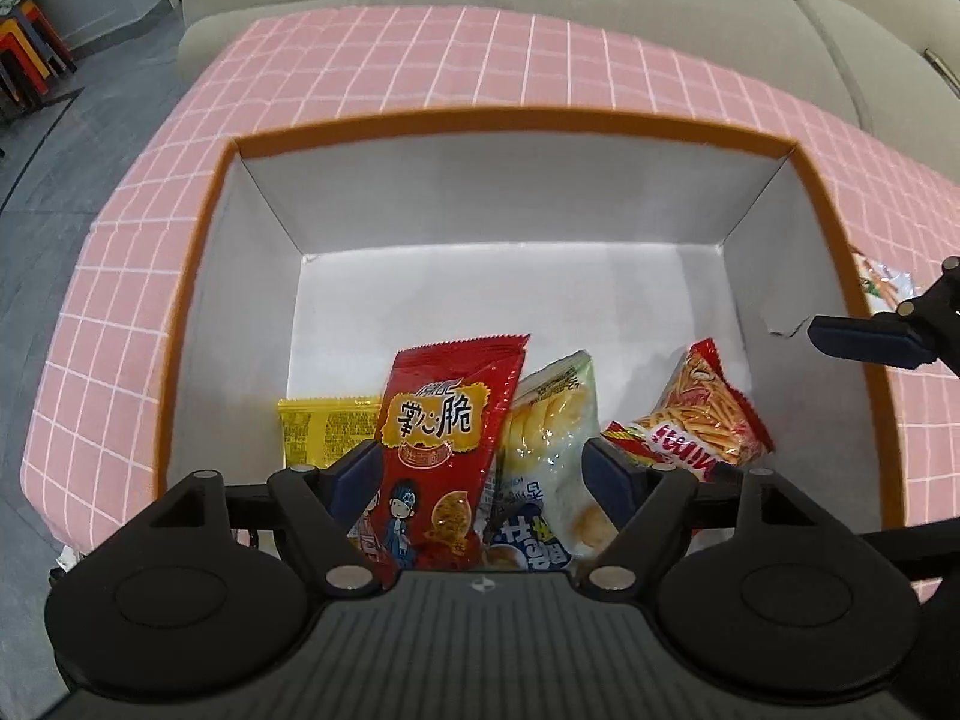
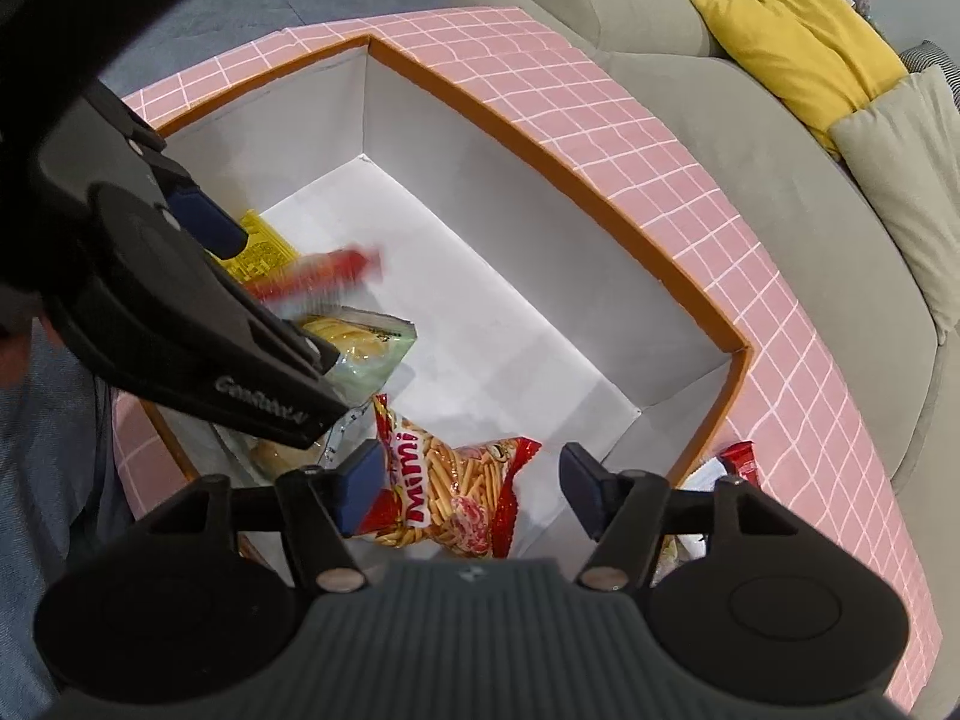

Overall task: Organize snacks
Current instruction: 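Withdraw both tools from the box toward the remaining snacks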

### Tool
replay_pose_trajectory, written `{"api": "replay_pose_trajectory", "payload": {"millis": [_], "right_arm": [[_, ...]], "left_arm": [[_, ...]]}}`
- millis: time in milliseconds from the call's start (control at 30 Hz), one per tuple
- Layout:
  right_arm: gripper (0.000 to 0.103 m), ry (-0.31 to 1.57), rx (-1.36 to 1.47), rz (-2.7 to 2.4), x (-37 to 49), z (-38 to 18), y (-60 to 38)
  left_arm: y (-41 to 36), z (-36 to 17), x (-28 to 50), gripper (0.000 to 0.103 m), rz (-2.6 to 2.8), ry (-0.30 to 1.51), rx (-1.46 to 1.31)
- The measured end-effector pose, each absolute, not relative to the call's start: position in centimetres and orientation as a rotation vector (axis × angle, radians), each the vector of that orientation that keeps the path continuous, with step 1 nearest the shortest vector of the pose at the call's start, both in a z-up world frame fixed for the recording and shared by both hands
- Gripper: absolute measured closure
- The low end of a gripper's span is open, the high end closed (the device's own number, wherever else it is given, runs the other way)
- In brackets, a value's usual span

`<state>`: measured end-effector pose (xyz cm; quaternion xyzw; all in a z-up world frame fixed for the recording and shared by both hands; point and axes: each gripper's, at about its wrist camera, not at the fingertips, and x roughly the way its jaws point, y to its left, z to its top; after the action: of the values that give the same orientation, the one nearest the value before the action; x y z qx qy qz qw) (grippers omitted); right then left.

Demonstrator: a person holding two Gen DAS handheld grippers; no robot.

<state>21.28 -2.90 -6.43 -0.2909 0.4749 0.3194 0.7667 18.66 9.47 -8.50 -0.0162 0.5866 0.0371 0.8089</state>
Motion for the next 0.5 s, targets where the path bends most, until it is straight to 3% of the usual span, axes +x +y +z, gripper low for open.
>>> {"api": "replay_pose_trajectory", "payload": {"millis": [500], "right_arm": [[0.032,0.860,-0.362,0.580,18.4,-1.7,-7.8]], "left_arm": [[7.5,-1.9,13.9,0.015,0.080,0.976,-0.062]]}}
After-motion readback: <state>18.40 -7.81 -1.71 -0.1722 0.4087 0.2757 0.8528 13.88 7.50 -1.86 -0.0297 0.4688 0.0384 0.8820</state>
